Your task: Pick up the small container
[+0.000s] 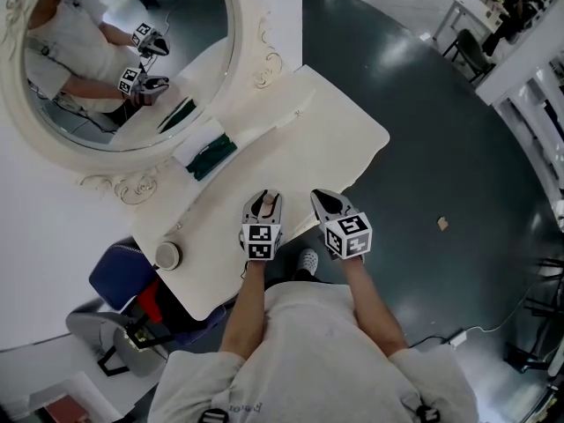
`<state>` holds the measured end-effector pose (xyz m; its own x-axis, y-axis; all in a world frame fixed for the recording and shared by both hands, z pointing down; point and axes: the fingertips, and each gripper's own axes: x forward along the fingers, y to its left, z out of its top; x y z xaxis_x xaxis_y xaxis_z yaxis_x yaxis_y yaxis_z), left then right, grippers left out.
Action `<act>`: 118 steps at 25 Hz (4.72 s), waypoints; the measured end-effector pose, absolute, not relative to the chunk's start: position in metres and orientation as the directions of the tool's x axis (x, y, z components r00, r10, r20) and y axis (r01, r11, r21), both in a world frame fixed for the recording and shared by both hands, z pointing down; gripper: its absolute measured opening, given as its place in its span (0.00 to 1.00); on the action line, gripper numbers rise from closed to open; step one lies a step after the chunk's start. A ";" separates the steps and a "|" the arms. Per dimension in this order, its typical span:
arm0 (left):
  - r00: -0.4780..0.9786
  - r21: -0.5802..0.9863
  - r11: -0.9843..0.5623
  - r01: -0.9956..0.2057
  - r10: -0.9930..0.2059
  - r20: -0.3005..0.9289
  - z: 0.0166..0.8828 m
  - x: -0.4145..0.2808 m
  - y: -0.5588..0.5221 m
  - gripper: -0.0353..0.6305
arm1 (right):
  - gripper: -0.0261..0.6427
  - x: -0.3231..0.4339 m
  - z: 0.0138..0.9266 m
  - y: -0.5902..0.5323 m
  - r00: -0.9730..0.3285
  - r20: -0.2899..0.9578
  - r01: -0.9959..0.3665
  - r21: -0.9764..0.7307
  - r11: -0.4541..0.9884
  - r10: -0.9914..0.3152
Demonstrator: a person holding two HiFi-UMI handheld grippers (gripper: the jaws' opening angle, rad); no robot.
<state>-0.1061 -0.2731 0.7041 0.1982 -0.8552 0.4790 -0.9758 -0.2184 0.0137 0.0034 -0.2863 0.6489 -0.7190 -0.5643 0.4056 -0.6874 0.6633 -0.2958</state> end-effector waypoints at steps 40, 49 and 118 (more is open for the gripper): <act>0.275 -0.095 -0.334 -0.938 -0.882 0.383 0.526 -0.154 -0.188 0.28 | 0.06 0.021 0.562 -0.216 -0.680 0.244 -0.719 -0.409 0.562 -0.692; 0.333 -0.061 -0.375 -0.925 -0.877 0.347 0.515 -0.146 -0.170 0.28 | 0.06 0.029 0.549 -0.185 -0.646 0.261 -0.758 -0.324 0.566 -0.717; 0.403 0.029 -0.419 -0.908 -0.850 0.340 0.485 -0.148 -0.205 0.28 | 0.06 0.014 0.517 -0.207 -0.638 0.248 -0.770 -0.235 0.594 -0.729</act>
<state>-0.1479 -0.2049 0.4851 0.4029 -0.8499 0.3397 -0.9076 -0.4188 0.0288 0.0138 -0.2071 0.5167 -0.6380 -0.7289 0.2484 -0.7697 0.5938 -0.2346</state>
